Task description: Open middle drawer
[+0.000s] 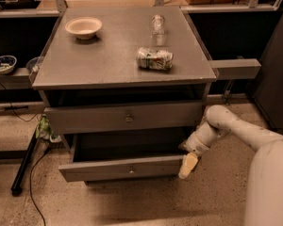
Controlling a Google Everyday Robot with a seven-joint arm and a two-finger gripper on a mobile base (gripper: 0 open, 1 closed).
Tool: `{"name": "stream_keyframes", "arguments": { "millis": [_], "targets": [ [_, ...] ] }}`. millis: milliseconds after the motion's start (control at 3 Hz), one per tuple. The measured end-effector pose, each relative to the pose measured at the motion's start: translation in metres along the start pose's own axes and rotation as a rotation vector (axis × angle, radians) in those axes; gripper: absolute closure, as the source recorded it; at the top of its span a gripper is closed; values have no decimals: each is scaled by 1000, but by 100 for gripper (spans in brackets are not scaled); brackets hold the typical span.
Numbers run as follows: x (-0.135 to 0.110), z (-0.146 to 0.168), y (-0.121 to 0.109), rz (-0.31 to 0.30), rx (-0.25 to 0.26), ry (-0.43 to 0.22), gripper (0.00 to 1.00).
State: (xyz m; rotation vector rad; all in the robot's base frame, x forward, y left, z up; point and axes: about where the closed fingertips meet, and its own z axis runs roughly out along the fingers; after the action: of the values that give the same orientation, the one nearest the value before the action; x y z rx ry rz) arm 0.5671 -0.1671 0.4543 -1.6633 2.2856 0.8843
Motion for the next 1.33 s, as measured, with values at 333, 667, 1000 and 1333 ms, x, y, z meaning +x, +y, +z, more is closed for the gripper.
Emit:
{"name": "stream_keyframes", "arguments": {
  "millis": [333,667,1000,1333],
  "targets": [
    [-10,4,14,-32,-10,-3,0],
    [-12,11,18,-36,-6,-3,0],
    [-8,15,19,-30,21,-11,0],
    [-7,17,22,-27,41,-15,0]
  ]
}}
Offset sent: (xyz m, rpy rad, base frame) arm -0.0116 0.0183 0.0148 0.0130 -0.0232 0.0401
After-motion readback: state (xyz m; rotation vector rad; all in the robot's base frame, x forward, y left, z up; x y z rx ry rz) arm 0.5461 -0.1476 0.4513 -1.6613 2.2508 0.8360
